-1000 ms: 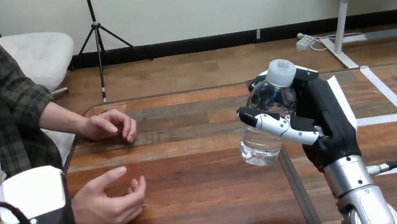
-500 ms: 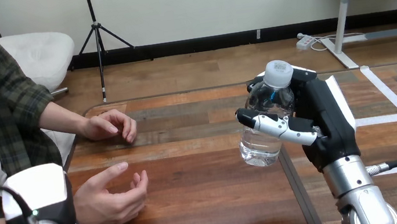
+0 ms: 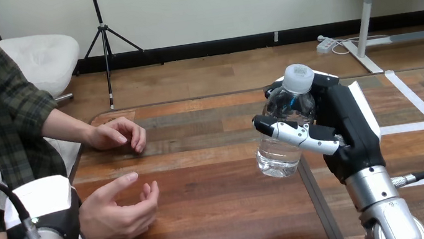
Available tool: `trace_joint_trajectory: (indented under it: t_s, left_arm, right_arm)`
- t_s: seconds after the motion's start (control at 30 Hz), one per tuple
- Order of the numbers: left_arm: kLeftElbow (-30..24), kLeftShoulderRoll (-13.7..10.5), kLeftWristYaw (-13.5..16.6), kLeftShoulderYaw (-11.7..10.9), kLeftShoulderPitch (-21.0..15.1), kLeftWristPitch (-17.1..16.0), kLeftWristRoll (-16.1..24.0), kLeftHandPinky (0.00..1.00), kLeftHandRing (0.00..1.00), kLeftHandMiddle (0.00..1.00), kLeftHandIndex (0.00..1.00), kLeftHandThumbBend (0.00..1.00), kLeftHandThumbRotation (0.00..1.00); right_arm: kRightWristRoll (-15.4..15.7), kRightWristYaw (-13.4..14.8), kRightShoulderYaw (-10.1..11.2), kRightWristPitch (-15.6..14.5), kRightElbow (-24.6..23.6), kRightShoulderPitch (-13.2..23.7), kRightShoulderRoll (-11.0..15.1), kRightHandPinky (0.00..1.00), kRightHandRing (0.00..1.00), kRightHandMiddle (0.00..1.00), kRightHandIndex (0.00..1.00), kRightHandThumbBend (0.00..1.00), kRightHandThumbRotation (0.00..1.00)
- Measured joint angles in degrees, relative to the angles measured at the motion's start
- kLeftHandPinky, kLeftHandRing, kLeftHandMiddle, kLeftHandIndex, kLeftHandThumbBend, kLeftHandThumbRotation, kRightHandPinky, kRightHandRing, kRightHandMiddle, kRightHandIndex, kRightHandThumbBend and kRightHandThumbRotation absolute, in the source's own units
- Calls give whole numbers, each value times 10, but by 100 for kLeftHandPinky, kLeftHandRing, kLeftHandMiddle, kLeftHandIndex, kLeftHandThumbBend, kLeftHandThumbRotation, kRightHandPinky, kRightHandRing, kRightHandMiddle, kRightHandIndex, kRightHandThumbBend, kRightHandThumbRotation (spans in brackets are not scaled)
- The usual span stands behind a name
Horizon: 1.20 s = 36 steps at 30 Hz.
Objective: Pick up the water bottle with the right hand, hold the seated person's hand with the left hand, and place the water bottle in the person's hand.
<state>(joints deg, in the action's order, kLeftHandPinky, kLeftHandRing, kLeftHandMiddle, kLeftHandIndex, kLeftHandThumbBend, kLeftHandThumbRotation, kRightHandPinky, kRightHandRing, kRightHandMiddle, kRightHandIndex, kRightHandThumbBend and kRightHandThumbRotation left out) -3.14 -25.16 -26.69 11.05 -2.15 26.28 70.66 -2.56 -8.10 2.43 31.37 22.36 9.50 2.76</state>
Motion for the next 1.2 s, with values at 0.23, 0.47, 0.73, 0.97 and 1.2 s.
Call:
trace_joint_trajectory:
  t_s: [0.23,0.47,0.73,0.97,1.2]
  left_arm:
    - [-1,-23,-40,-1,-8,-14,-41,54,63,70,75,77,0]
    - [-3,-44,-75,-2,-12,-27,-88,49,58,65,76,77,0]
    - [4,-62,-78,-3,-21,-36,-118,50,58,64,72,78,0]
    - [7,-69,-74,-3,-24,-43,-134,48,54,60,67,77,0]
    - [8,-68,-67,-2,-24,-43,-145,47,53,58,62,76,0]
  right_arm:
    - [3,1,2,-1,0,0,0,37,40,42,43,49,0]
    - [4,2,2,-1,0,0,1,37,40,42,43,50,0]
    - [4,2,3,-2,0,0,2,36,39,42,43,51,0]
    - [5,2,3,-2,0,0,2,35,39,42,43,51,0]
    - [2,2,3,-4,0,0,2,35,39,42,43,50,0]
